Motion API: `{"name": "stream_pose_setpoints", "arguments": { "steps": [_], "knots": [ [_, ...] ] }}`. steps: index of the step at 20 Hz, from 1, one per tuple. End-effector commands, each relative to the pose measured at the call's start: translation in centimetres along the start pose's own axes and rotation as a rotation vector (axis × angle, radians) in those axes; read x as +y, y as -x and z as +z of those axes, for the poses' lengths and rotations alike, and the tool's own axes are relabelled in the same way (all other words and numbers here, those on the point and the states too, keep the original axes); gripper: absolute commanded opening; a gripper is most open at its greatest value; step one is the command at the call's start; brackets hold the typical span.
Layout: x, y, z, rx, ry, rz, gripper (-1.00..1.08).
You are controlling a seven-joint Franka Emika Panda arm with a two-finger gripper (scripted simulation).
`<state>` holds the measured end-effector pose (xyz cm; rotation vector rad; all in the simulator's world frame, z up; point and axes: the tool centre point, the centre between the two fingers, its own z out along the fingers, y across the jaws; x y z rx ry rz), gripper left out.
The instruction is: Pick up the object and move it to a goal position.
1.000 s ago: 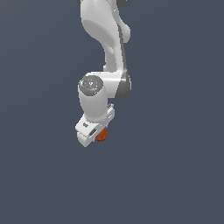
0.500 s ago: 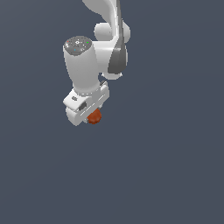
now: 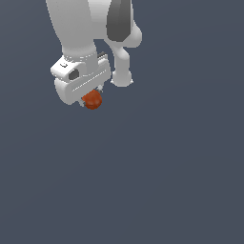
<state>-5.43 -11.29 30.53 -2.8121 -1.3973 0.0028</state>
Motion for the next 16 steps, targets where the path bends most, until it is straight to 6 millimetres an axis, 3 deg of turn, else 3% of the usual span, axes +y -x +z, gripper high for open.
{"name": "stream_pose_setpoints", "arguments": {
  "steps": [1, 9, 16],
  "knots": [
    [-0.6, 1.4, -2.8, 0.002, 0.002, 0.000, -1.00],
    [-2.2, 5.4, -10.2, 0.003, 0.001, -0.001, -1.00],
    [-2.9, 7.7, -14.6, 0.002, 0.002, 0.000, -1.00]
  ]
}}
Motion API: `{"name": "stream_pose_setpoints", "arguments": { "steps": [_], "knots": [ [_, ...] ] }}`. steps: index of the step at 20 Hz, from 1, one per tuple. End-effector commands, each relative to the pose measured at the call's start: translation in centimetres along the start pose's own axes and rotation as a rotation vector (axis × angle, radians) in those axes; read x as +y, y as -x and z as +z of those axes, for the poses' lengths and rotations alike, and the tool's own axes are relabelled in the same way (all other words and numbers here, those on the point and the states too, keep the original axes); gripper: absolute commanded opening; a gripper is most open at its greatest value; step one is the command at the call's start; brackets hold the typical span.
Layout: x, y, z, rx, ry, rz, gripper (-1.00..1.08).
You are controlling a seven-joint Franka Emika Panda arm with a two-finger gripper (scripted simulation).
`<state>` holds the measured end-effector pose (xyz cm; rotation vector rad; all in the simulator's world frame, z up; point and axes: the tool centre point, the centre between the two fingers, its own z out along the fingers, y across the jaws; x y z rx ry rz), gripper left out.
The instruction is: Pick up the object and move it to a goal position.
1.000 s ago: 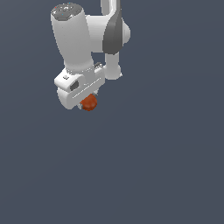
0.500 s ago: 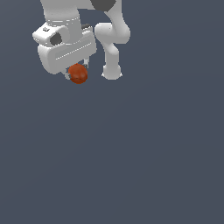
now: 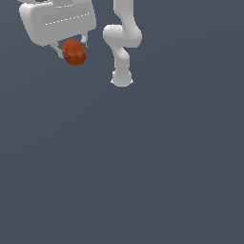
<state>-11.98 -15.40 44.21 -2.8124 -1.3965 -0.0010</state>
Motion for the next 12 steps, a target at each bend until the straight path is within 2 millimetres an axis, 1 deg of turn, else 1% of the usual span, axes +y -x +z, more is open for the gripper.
{"name": "stream_pose_setpoints", "arguments": {
  "steps": [1, 6, 12],
  "knots": [
    [-0.2, 0.6, -1.3, 0.000, 0.001, 0.000, -1.00],
    [-0.4, 1.3, -2.6, -0.001, 0.001, 0.000, -1.00],
    [-0.2, 1.3, -2.6, -0.001, 0.001, 0.000, -1.00]
  ]
}}
